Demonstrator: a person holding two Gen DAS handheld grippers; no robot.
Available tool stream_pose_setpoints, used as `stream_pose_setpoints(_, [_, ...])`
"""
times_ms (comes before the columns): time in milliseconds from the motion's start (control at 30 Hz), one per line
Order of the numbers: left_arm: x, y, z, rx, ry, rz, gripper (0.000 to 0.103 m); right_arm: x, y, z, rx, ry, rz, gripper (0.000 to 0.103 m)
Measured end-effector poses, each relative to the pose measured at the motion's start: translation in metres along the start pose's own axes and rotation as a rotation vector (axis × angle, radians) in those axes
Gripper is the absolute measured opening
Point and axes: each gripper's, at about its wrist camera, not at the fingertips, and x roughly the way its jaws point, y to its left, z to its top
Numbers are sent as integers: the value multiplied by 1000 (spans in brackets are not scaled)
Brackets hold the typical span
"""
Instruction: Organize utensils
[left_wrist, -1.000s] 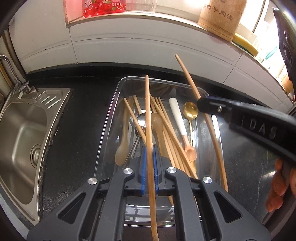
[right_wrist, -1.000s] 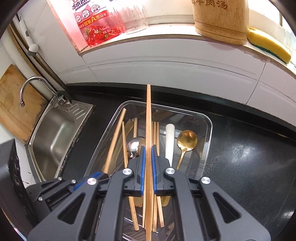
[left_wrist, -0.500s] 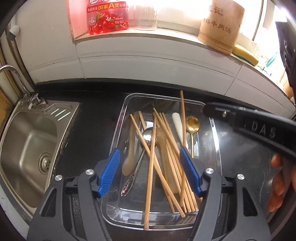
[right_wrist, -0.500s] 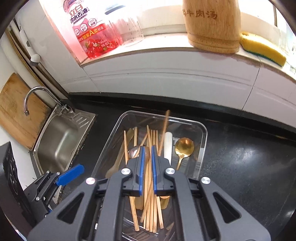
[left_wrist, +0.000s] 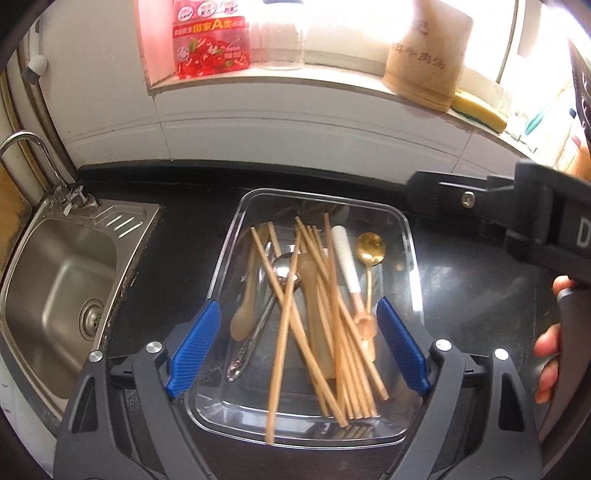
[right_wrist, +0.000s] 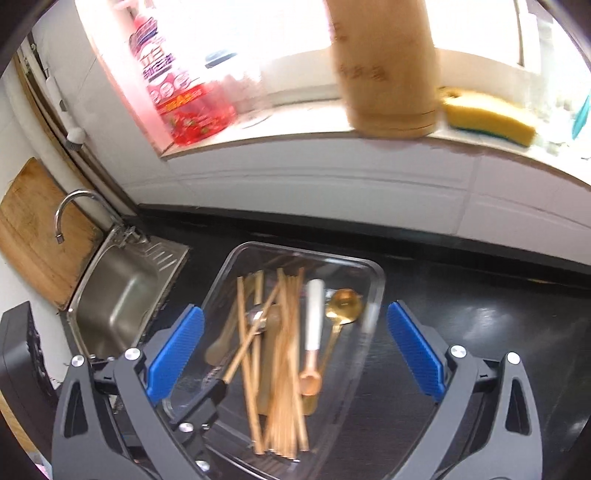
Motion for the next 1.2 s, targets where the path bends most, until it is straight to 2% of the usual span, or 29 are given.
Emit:
stream_pose_setpoints(233, [-7, -41, 3, 30, -8, -9, 97, -37, -58, -3, 43, -49, -80, 96])
stream_pose_setpoints(367, [-10, -78, 7, 55, 3, -47, 97, -68, -99, -6, 73, -81, -117, 96])
stream_pose_setpoints(533, [-12, -143, 5, 117, 17, -97, 97, -112, -156, -19, 124, -118, -156, 96])
stream_pose_setpoints(767, [-19, -222, -5, 171, -1, -137, 97, -165, -233, -57, 171, -146, -220, 96])
stream_pose_setpoints(1033, [-25, -275, -24, 178, -5, -132, 97, -202, -274, -102, 150, -135, -242, 96])
stream_pose_setpoints(1200, [-44, -300, -36, 214, -59, -63, 97, -223, -279, -121, 116, -140, -215, 96])
